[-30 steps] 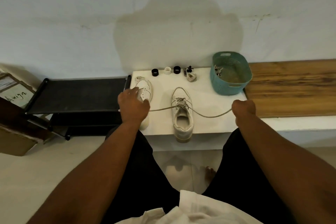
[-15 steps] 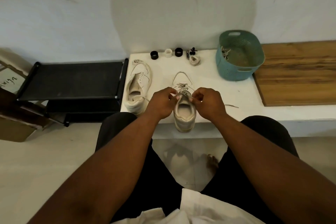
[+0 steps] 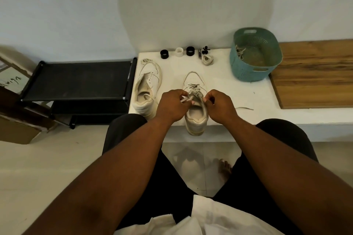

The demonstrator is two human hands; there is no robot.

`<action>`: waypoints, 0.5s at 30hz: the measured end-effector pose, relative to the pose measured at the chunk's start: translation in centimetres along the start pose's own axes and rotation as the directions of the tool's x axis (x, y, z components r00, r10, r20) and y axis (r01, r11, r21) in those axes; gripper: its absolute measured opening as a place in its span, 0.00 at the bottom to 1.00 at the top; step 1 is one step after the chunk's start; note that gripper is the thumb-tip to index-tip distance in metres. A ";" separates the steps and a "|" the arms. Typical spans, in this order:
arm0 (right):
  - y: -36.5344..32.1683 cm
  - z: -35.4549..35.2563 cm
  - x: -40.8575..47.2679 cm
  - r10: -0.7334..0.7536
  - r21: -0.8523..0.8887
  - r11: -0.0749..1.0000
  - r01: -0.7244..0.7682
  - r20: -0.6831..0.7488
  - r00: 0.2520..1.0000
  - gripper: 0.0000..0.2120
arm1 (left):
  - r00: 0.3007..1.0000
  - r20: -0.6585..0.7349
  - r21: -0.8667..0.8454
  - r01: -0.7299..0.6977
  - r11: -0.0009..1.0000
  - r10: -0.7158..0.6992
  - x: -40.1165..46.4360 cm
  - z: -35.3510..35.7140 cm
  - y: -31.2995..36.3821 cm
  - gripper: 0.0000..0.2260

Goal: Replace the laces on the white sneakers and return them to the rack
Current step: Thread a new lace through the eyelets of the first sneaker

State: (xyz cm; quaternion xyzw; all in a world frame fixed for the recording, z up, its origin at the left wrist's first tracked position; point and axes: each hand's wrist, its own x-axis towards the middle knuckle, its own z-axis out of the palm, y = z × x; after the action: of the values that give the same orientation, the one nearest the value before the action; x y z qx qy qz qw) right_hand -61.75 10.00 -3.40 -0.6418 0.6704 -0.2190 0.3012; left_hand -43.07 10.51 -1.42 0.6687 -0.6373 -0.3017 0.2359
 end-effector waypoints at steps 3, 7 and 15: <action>0.2 0.4 -0.1 0.009 0.026 1.000 -0.009 0.019 1.000 0.06 | 1.000 -0.017 -0.015 0.023 1.000 -0.024 -0.1 0.0 0.0 0.16; 0.2 0.0 -0.1 0.015 0.049 0.999 -0.017 0.033 0.999 0.05 | 0.999 -0.014 -0.019 0.049 0.999 -0.049 -0.2 -0.2 0.1 0.15; 0.8 -3.3 0.3 0.014 -0.149 0.988 -0.032 -0.121 0.993 0.12 | 0.994 -0.040 -0.070 0.101 0.992 -0.104 -0.6 -0.4 0.4 0.08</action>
State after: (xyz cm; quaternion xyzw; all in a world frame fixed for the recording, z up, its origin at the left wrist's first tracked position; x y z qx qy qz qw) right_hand -64.59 9.44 -1.63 -0.6407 0.7092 -0.2025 0.2135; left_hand -43.10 11.07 -0.81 0.6985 -0.5862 -0.3201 0.2567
